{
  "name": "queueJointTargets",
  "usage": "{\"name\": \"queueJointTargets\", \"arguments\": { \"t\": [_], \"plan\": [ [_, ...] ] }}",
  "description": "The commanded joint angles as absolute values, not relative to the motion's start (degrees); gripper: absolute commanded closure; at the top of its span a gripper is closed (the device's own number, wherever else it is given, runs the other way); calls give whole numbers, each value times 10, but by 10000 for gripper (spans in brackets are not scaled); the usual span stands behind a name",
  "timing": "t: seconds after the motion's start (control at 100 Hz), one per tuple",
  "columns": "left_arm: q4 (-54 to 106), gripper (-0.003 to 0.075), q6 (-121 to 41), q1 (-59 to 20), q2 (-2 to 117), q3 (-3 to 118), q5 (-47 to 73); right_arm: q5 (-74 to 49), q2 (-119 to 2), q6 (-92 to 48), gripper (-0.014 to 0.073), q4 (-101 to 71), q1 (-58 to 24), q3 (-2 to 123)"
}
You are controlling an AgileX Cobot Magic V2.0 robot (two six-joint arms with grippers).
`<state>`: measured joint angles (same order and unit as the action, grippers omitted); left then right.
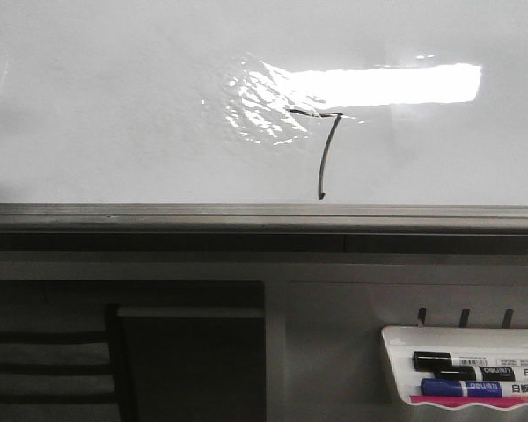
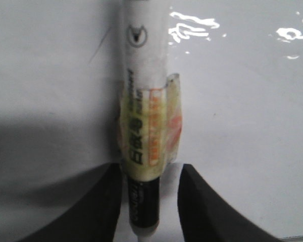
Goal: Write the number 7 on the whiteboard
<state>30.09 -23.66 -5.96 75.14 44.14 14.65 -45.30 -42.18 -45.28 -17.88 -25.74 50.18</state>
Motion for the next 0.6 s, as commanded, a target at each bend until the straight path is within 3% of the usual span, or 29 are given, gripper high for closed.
{"name": "queueJointTargets", "arguments": {
  "t": [0.0,0.2,0.32,0.59],
  "plan": [
    [310,417,-234,-58,736,470,141,-409,-422,-434,250,-183,-254,516],
    [259,428,-236,-60,670,527,261,-390,-421,-291,250,-176,-253,517],
    [240,428,-236,-60,606,539,309,-402,-421,-118,256,-115,-242,517],
    [199,428,-236,-60,483,527,385,-489,-421,20,387,21,-191,517]
  ]
}}
